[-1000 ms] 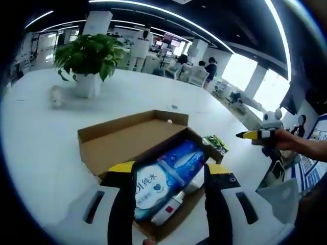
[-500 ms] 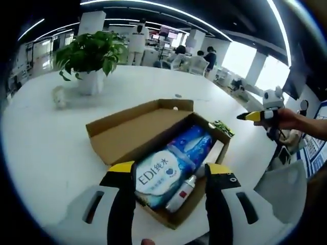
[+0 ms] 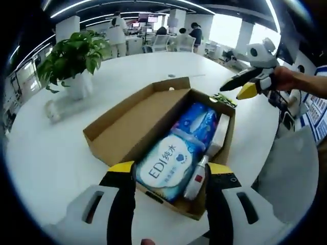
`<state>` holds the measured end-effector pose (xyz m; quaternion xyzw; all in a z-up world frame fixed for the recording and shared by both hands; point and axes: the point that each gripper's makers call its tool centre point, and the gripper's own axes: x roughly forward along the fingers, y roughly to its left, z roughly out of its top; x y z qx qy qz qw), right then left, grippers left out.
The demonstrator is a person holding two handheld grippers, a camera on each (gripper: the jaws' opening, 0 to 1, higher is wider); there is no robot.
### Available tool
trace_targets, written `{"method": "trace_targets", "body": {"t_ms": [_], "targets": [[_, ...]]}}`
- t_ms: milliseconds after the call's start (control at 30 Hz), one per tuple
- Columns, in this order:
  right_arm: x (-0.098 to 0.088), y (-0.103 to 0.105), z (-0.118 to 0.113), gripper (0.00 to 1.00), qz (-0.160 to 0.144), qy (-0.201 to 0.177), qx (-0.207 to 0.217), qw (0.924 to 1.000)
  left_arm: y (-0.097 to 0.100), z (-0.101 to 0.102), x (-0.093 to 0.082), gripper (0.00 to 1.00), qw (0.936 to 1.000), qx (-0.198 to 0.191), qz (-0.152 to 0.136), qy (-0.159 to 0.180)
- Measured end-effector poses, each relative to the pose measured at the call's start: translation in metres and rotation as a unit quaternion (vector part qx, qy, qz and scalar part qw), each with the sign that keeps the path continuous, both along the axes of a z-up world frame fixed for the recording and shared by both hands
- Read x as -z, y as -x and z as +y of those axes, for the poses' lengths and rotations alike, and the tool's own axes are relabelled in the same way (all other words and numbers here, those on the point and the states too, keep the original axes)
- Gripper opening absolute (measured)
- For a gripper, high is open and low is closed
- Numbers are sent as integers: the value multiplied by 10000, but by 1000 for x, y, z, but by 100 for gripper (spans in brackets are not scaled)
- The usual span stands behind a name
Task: Operate the shoe box by opening the lid, removing the specified soft item, and placing it in the target area until the item is outside and the box remains undamaged.
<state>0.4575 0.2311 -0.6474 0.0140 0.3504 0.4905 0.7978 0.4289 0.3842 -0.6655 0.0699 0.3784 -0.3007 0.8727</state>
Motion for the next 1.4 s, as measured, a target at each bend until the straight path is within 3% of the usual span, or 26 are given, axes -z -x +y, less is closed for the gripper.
{"method": "trace_targets", "body": {"t_ms": [133, 300, 533, 733, 967, 1133, 1267, 1400], "targets": [[9, 3, 21, 43, -82, 234, -458, 9986, -1, 3, 7, 54, 9998, 119, 59, -136], [18, -2, 37, 44, -115, 380, -732, 9965, -3, 2, 14, 54, 9990, 310, 117, -284], [35, -5, 57, 47, -356, 818, -1351, 9868, -9, -2, 27, 57, 9966, 610, 205, -515], [55, 0, 76, 49, -524, 1197, -1853, 9740, -12, -7, 41, 59, 9943, 825, 280, -619], [76, 0, 91, 53, -864, 1730, -2434, 9505, -15, -13, 61, 60, 9894, 1173, 431, -737], [87, -2, 97, 53, -972, 1914, -2626, 9407, -15, -12, 73, 60, 9850, 1334, 554, -944], [105, 1, 94, 54, -1011, 2238, -2899, 9250, -15, -10, 79, 60, 9821, 1395, 604, -1112], [108, -2, 95, 57, -1125, 2287, -2853, 9239, -16, -11, 82, 59, 9785, 1520, 557, -1278]]}}
